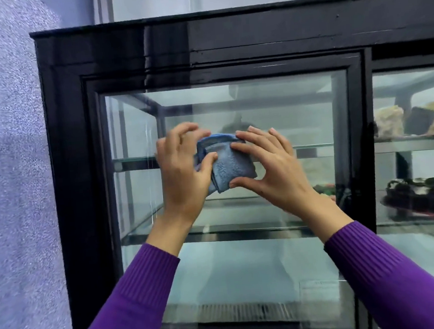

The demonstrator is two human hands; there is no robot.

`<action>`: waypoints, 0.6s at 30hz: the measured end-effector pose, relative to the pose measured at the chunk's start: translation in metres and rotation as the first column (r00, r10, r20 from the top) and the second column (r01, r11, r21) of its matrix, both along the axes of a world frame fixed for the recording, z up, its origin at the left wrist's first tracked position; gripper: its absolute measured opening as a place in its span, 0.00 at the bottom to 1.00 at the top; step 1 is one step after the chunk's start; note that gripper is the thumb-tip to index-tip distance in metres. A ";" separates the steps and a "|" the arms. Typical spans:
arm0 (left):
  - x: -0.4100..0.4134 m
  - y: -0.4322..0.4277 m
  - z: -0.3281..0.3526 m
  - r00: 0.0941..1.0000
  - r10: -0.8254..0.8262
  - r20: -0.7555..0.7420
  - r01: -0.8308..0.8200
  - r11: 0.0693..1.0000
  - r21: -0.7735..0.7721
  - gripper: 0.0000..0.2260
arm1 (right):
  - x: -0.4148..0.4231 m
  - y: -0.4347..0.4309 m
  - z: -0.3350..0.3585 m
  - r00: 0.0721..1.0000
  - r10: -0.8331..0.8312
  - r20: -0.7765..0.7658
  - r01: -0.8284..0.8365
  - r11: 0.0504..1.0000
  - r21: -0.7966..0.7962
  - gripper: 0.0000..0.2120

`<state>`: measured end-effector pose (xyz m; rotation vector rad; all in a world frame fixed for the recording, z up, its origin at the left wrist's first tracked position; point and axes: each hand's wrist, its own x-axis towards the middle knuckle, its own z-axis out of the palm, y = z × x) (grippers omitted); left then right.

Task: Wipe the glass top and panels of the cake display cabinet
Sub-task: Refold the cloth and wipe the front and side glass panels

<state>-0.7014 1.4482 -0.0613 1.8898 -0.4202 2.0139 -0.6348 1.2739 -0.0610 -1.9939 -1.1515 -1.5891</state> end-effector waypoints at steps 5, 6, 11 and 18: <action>0.006 -0.001 -0.037 0.983 0.132 -0.129 -0.096 0.963 0.251 0.16 | -0.007 -0.008 0.000 0.996 0.024 -0.082 -0.032 0.995 -0.099 0.40; 0.007 -0.003 -0.043 0.972 0.149 -0.183 -0.103 0.966 0.237 0.18 | -0.009 -0.012 -0.002 0.990 0.041 -0.133 -0.056 0.992 -0.116 0.43; 0.009 -0.008 -0.061 0.936 0.264 -0.234 -0.204 0.946 0.252 0.26 | -0.013 -0.044 -0.025 0.989 0.036 -0.142 -0.027 0.997 0.069 0.38; 0.002 0.068 -0.015 0.894 0.279 -0.351 -0.327 0.941 -0.085 0.28 | 0.006 -0.081 -0.035 0.943 -0.326 -0.070 0.332 0.899 0.287 0.29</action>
